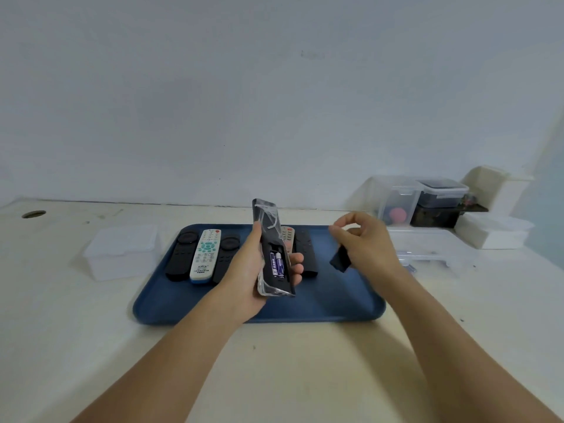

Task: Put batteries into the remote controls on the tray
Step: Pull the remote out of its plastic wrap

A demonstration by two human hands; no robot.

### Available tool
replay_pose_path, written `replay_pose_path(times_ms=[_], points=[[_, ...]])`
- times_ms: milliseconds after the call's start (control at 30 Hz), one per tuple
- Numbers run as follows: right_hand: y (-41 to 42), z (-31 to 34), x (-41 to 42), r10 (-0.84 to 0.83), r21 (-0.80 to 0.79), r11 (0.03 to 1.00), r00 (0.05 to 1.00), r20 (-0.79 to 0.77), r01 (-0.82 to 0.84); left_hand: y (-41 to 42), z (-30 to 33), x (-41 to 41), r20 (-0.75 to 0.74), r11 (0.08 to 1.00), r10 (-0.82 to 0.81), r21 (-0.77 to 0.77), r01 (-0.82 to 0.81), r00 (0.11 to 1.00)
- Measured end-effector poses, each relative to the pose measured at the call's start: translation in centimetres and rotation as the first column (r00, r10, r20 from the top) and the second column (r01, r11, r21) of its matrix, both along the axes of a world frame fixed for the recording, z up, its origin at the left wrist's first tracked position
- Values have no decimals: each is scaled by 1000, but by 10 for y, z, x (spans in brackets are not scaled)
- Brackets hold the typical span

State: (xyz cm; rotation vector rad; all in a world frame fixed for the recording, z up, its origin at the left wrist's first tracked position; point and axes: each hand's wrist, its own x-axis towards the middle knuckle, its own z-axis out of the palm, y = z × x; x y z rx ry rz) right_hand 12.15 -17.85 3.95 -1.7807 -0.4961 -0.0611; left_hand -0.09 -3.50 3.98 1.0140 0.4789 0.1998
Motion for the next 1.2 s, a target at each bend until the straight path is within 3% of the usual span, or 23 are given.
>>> replay_pose_path(times_ms=[33,100,167,200,267,367,467,700,1000,1200], points=[[-10,0,8,4,-205,979,997,80,13,2,2,-2,24,1000,-21,-18,21,999],[-21,-4,9,51,-584,803,962,268,120,4,4,-5,72,997,-58,-41,62,996],[-20,-8,-1,113,-711,660,904,413,242,4,5,-6,104,996,-82,-34,86,991],[-17,-8,-9,132,-690,678,881,455,254,4,6,-6,110,995,-89,-29,93,990],[-8,-5,-27,187,-573,802,840,509,168,3,4,-4,121,995,-97,-16,100,988],[4,0,-55,169,-228,972,841,514,-56,0,2,-1,118,998,-56,48,51,991],[9,5,-76,158,32,977,824,544,-209,-4,3,-2,135,992,-4,127,-14,991],[22,-11,-80,220,-98,974,751,622,-204,-10,4,-3,144,969,88,215,-118,986],[43,-23,-77,119,-65,993,769,628,-101,-12,-2,-3,150,922,206,301,-243,967],[58,-35,-73,197,-118,980,768,609,-157,-9,-9,0,80,911,233,332,-246,969]])
